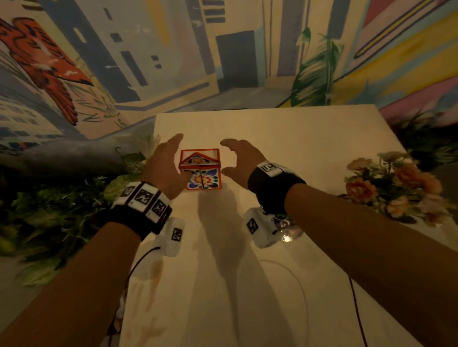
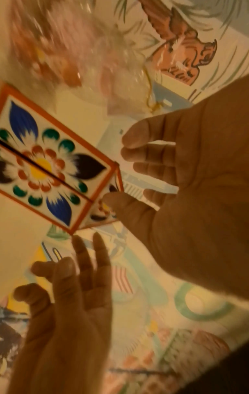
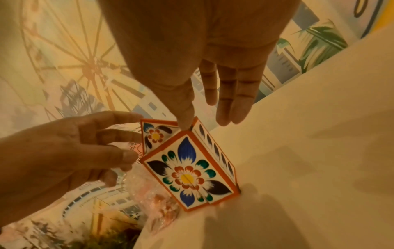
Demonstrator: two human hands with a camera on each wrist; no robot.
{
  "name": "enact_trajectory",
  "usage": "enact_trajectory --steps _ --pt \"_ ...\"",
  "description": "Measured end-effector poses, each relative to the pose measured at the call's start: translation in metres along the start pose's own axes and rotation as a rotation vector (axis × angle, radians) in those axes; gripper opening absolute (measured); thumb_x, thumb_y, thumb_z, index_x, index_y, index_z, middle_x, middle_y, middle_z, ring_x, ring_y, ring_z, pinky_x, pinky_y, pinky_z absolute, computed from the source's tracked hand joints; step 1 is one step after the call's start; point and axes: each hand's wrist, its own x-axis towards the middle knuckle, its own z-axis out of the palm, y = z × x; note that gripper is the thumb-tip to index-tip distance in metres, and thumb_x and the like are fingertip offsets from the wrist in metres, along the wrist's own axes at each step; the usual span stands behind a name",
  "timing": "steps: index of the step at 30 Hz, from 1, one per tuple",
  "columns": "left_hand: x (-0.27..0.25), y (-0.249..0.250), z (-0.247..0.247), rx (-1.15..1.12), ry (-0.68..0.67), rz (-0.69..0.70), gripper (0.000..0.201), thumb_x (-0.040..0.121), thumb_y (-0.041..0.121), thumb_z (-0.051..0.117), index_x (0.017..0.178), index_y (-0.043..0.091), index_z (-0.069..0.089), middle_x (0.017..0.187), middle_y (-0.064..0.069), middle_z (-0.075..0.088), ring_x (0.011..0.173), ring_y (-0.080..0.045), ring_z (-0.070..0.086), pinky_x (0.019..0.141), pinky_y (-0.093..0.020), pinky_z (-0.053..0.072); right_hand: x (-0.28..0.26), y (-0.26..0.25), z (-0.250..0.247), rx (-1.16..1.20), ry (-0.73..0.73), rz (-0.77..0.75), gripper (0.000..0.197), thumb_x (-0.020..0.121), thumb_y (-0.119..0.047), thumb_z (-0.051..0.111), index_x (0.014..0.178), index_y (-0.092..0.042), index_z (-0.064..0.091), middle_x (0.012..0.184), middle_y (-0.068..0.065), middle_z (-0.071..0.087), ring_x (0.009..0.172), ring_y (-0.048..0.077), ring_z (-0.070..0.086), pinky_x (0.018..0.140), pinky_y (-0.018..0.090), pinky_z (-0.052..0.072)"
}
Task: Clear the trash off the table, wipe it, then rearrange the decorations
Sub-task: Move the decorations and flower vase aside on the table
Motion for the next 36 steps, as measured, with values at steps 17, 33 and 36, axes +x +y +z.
enact_trajectory --steps 17,33,36 --pt "-0.074 0.111 0.096 0.113 -0.307 0.228 0.044 0.083 0.025 0.065 0.125 0.020 0.054 0.121 0.001 0.056 0.109 -0.018 0.054 0.094 -0.028 0.041 -0.187 0.142 0.012 -0.040 -0.138 0.084 0.040 0.090 -0.020 0.056 0.129 -0.026 0.046 0.137 -0.008 0.034 0.091 0.013 0.054 0.082 0.019 0.041" --pt "-0.068 0.145 0.174 0.254 -0.456 0.100 0.047 0.087 0.015 0.060 0.131 0.022 0.047 0.124 -0.005 0.046 0.109 -0.029 0.053 0.092 -0.035 0.046 -0.107 0.140 -0.004 -0.300 -0.351 0.132 0.042 0.094 -0.025 0.049 0.133 -0.014 0.036 0.136 0.012 0.032 0.106 0.034 0.054 0.085 0.037 0.046" --pt "-0.057 0.133 0.166 0.222 -0.387 0.055 0.039 0.089 0.018 0.057 0.127 0.021 0.050 0.120 -0.005 0.050 0.107 -0.028 0.055 0.090 -0.038 0.048 -0.102 0.141 -0.003 -0.326 -0.344 0.113 0.038 0.094 -0.025 0.049 0.129 -0.012 0.039 0.127 0.012 0.038 0.102 0.033 0.056 0.083 0.037 0.047"
